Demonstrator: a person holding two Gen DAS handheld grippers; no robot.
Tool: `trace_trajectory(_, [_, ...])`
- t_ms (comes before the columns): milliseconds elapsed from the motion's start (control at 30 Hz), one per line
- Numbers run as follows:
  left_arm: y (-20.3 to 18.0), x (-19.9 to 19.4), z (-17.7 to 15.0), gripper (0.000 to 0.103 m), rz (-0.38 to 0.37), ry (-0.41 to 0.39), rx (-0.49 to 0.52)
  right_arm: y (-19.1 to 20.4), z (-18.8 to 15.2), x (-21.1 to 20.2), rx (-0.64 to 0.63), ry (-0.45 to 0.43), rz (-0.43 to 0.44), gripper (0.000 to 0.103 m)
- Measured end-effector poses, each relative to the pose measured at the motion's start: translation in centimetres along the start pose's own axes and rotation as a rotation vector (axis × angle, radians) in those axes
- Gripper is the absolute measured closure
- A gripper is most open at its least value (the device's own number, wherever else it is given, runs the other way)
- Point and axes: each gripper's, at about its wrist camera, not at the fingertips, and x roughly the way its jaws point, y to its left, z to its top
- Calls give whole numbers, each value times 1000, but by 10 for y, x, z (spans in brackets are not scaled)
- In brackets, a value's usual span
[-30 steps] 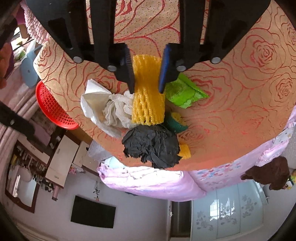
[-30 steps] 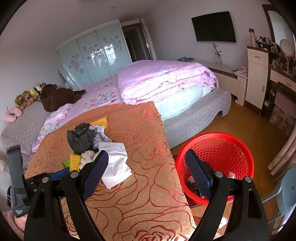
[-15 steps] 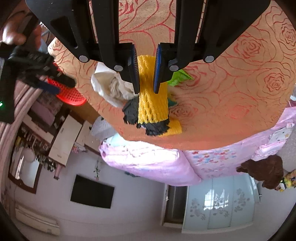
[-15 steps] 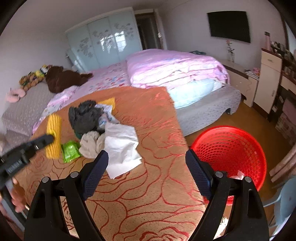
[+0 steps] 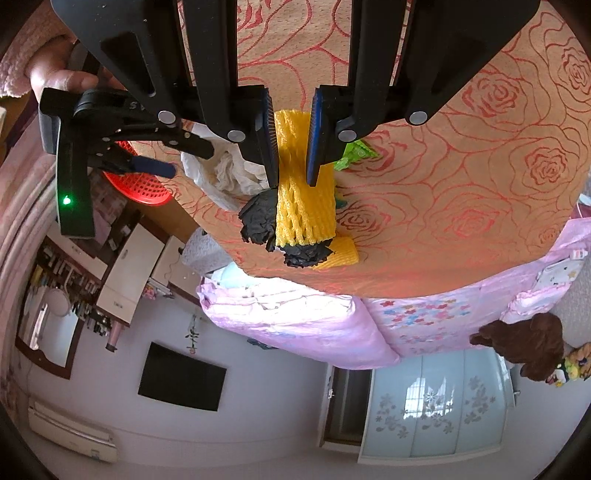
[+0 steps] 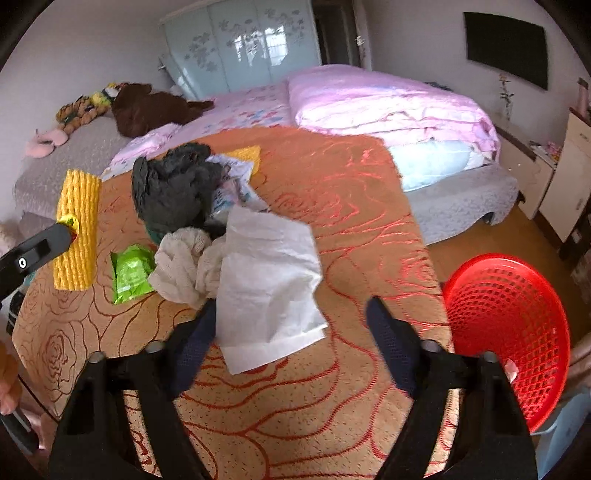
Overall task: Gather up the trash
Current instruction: 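Grasp the yellow foam net with the left tool while the right tool grasps a white tissue, then lift both held items and carry them over the red basket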
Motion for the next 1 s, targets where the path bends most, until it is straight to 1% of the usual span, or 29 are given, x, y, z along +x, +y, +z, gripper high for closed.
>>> trace_trajectory(33, [0,0,0,89,0,1,0,2,-1,1,-9,9,6,43])
trace_trajectory(67, [-1,0,0,89,0,2,0,4,-1,4,-15,22,8,50])
trace_trajectory(133, [-1,0,0,89,0,2,0,6,-2,5,-20,17,-6,54])
trace_trajectory(200, [-1,0,0,89,1,1,-1,4,-3,2,-13,10,-11,63])
trace_trajectory(233, [-1,0,0,89,2,1,-2,2,-3,0,-5,8,-9,65])
trace_trajectory(300, [-2,1,-2,89,3,1,-3,0,-6,-3,3,0,-10,72])
trace_trajectory(400, [-3,1,-2,89,3,2,0,-2,-6,-9,15,-14,-14,79])
trace_trajectory(600, [0,4,-3,89,9,2,1,-2,-6,-25,28,-50,-18,85])
trace_trajectory(1000, [-6,2,2,89,12,-8,18,-10,-2,-61,52,-130,-24,86])
